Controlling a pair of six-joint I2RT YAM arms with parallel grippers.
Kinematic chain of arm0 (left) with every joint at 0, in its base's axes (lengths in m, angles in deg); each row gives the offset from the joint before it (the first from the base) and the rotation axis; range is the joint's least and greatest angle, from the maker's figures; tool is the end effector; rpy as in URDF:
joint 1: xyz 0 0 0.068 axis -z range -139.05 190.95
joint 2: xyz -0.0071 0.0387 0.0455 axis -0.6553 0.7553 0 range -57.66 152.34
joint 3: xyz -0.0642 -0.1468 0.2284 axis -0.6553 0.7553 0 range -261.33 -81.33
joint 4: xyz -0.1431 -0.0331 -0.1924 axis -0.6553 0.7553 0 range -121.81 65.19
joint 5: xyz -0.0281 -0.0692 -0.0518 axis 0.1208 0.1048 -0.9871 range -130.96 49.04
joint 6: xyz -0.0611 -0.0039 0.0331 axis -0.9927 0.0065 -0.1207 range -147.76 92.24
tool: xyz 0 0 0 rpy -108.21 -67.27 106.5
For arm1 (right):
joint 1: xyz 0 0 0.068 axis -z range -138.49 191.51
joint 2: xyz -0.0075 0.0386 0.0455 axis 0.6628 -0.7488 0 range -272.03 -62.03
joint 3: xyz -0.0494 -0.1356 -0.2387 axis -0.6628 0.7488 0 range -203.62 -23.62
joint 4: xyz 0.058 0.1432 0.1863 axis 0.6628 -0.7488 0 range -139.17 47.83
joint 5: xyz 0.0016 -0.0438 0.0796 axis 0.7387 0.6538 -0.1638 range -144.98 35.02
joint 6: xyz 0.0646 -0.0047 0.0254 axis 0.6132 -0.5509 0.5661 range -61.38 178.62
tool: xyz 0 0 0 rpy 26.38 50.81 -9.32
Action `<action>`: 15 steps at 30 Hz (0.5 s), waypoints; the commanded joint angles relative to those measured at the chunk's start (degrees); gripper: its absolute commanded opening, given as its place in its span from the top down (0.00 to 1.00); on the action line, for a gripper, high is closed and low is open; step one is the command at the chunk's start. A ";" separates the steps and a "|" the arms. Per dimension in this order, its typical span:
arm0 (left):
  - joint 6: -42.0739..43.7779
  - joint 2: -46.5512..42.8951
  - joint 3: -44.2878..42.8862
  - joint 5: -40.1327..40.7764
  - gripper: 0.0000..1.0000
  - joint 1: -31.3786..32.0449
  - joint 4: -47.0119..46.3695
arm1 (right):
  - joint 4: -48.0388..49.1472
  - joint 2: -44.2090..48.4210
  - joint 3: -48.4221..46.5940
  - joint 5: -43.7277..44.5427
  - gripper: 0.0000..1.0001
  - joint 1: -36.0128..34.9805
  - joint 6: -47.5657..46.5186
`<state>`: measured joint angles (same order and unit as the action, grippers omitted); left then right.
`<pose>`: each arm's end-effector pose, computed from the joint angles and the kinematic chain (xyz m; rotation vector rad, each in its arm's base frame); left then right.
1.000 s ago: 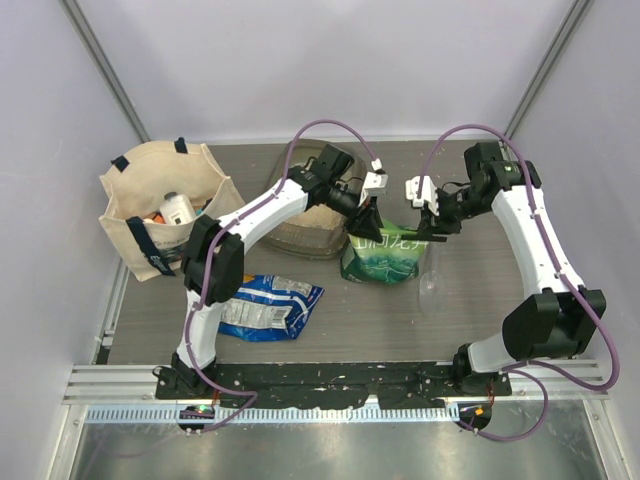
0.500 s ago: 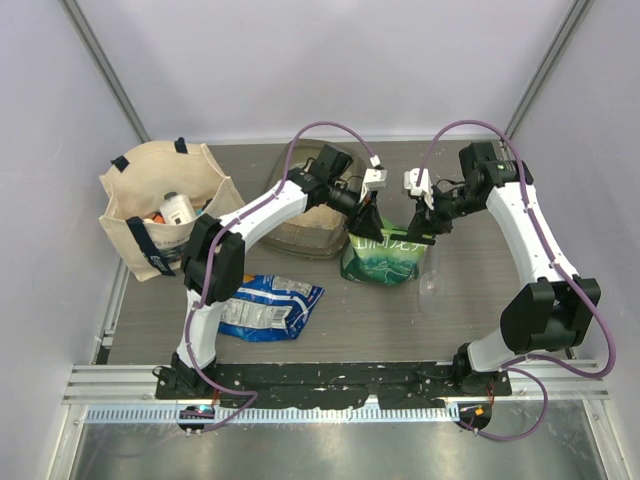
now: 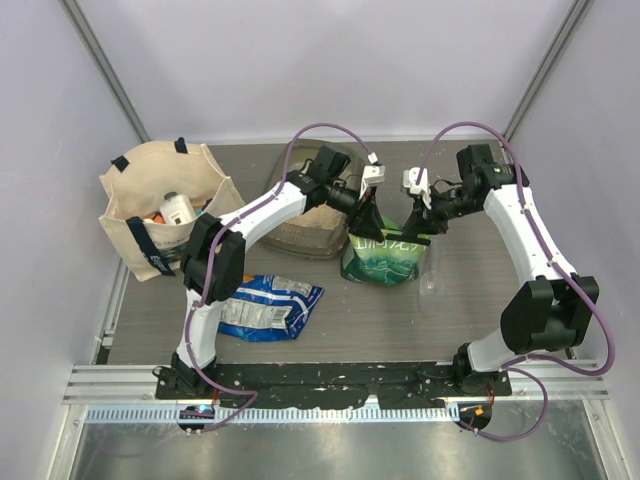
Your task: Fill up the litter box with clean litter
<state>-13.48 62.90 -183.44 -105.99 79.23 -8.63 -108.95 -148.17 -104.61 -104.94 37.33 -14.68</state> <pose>0.3310 -0.3267 0.2673 1.4758 1.6241 -1.5125 0.2609 0.0625 0.3180 -1.5824 1.6981 0.6794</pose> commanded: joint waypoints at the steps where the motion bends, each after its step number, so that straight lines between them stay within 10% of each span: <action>1: -2.15 -1.37 1.12 -0.09 0.56 0.04 -2.17 | -0.19 -1.57 2.24 -0.76 0.98 -2.23 0.88; 7: -4.26 -3.74 2.26 1.75 0.46 -0.75 -4.45 | 4.37 -1.91 3.73 1.08 0.93 -2.93 5.61; 15: -7.78 -10.41 3.31 3.95 0.40 -5.05 -4.73 | 4.73 -3.41 2.86 4.77 0.55 -2.93 8.77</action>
<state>-19.23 59.71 -180.86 -103.15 76.82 -11.67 -104.62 -149.38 -102.62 -103.41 35.23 -9.52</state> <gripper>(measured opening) 0.592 0.381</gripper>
